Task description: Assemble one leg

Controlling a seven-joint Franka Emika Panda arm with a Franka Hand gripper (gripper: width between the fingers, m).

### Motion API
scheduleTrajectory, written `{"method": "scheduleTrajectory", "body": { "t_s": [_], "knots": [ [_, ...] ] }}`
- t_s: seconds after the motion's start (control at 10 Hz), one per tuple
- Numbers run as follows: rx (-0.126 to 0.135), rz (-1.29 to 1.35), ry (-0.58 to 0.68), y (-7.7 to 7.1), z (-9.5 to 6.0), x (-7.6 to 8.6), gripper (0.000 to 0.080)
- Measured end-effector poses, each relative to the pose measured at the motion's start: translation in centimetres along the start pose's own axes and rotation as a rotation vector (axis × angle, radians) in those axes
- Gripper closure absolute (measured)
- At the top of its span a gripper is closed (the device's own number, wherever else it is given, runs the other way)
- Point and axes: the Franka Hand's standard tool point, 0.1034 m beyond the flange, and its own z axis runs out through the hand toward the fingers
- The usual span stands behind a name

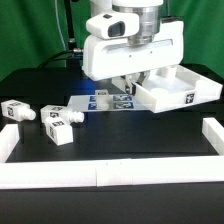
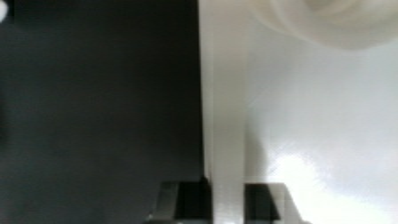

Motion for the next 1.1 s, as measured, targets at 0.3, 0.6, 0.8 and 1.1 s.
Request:
{"method": "scheduleTrajectory", "body": {
  "t_s": [0.3,0.6,0.8,1.1],
  "knots": [
    [0.001,-0.003,-0.003,-0.2,0.1,0.0,0.0746],
    [0.014,0.140,0.010,3.9,-0.8,0.2,0.0746],
    [0.052,0.207,-0.020,6.7,-0.1,0.4,0.0746],
    [0.052,0.206,-0.024,6.4,0.1,0.3,0.0746]
  ]
}}
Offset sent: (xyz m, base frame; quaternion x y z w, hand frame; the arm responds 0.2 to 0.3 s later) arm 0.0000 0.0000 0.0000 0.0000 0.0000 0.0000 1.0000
